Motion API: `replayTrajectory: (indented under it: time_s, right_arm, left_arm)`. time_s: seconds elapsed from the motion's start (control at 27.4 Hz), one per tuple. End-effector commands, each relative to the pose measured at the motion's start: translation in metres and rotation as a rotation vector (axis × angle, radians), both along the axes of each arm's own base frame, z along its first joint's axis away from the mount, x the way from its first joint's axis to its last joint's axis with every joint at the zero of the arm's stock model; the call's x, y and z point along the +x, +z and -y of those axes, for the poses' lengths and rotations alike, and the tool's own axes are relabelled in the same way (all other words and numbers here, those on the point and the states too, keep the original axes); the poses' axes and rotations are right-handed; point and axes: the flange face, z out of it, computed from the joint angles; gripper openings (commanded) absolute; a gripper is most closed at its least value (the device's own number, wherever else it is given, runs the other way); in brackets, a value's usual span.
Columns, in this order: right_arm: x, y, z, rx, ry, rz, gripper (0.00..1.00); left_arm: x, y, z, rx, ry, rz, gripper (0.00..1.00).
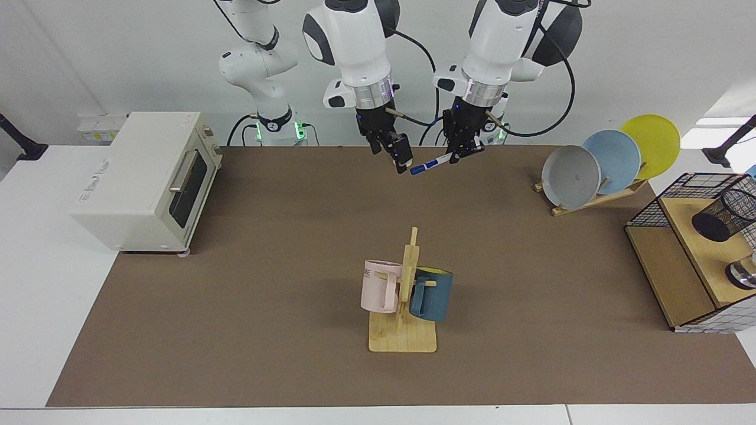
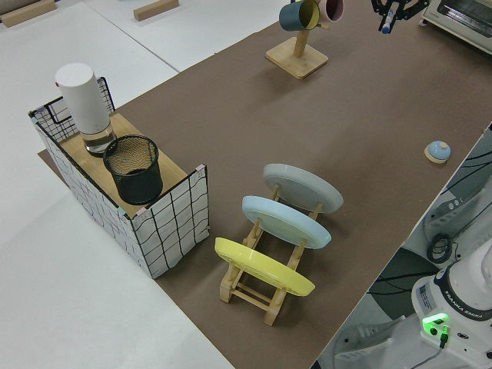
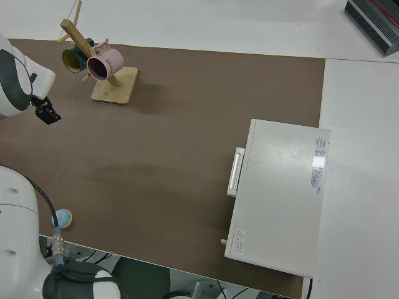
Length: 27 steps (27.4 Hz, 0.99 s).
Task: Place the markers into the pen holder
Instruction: 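Withdraw the right gripper while the left gripper holds the marker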
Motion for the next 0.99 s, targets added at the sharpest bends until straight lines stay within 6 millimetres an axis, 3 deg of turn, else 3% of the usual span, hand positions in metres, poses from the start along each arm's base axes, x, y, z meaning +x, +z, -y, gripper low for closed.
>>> replayTrajectory:
  time_s: [0.0, 0.22, 0.48, 0.69, 0.95]
  right_arm:
    - [0.000, 0.018, 0.035, -0.042, 0.185, 0.015, 1.00]
    - [0.002, 0.026, 0.067, -0.085, 0.396, 0.020, 1.00]
    - [0.011, 0.032, 0.116, -0.138, 0.623, 0.029, 1.00]
    - [0.017, 0.041, 0.174, -0.178, 0.735, 0.015, 1.00]
    - [0.017, 0.047, 0.220, -0.218, 0.811, -0.006, 1.00]
  left_arm:
    - [0.000, 0.010, -0.010, 0.008, 0.022, 0.027, 0.00]
    - [0.005, 0.011, -0.023, 0.011, 0.044, 0.023, 0.00]
    - [0.009, 0.014, -0.031, 0.009, 0.061, 0.028, 0.00]
    - [0.013, 0.019, -0.037, 0.006, 0.065, 0.037, 0.00]
    - [0.014, 0.019, -0.043, 0.011, 0.074, 0.026, 0.00]
